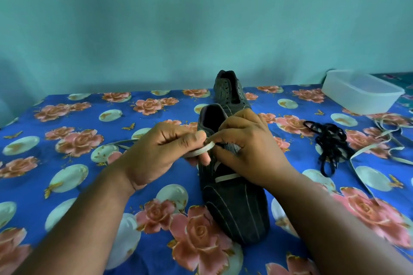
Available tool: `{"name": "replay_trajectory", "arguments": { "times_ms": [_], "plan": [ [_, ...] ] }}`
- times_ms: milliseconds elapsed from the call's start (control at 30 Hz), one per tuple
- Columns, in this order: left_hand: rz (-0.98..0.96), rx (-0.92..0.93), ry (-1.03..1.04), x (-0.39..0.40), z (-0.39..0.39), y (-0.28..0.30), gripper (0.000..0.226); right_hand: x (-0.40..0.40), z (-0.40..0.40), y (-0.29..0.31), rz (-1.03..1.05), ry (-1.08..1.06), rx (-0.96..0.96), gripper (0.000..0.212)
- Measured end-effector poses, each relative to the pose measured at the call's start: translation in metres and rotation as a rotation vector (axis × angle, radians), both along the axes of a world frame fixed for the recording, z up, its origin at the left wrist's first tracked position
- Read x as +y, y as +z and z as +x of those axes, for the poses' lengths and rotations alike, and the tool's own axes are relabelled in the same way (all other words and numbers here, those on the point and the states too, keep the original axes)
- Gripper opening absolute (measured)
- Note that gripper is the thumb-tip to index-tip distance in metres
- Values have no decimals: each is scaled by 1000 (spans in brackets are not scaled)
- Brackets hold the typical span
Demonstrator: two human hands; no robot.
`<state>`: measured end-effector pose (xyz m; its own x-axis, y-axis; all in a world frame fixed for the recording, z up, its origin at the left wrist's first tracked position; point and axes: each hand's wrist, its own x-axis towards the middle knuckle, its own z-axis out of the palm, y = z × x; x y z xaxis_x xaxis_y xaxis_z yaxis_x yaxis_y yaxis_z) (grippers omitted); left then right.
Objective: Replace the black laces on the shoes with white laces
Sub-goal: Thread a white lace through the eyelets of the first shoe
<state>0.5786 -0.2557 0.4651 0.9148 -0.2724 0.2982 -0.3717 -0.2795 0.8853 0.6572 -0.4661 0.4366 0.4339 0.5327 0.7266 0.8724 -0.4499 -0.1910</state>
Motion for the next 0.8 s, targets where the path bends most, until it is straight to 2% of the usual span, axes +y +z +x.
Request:
{"name": "replay_trajectory", "arguments": {
  "times_ms": [100,233,300,400,533,633,800],
  "plan": [
    [48,-130,182,-2,11,-12,36,-2,-1,5,158,85,56,8],
    [136,-230,114,-19,19,-22,21,-10,-2,16,348,173,184,9],
    [186,-267,151,-25,22,-24,21,-15,-5,24,507,203,384,11],
    [130,-246,208,-23,25,-25,19,-25,0,33,802,233,680,18],
    [137,-215,208,-19,22,-25,22,-56,29,31,1043,93,838,29],
    [52,-138,202,-14,18,-24,24,-82,51,21,1123,-139,946,38],
    [-7,-119,186,-9,16,-23,39,-103,69,7,1192,-323,1110,48]
  ]
}}
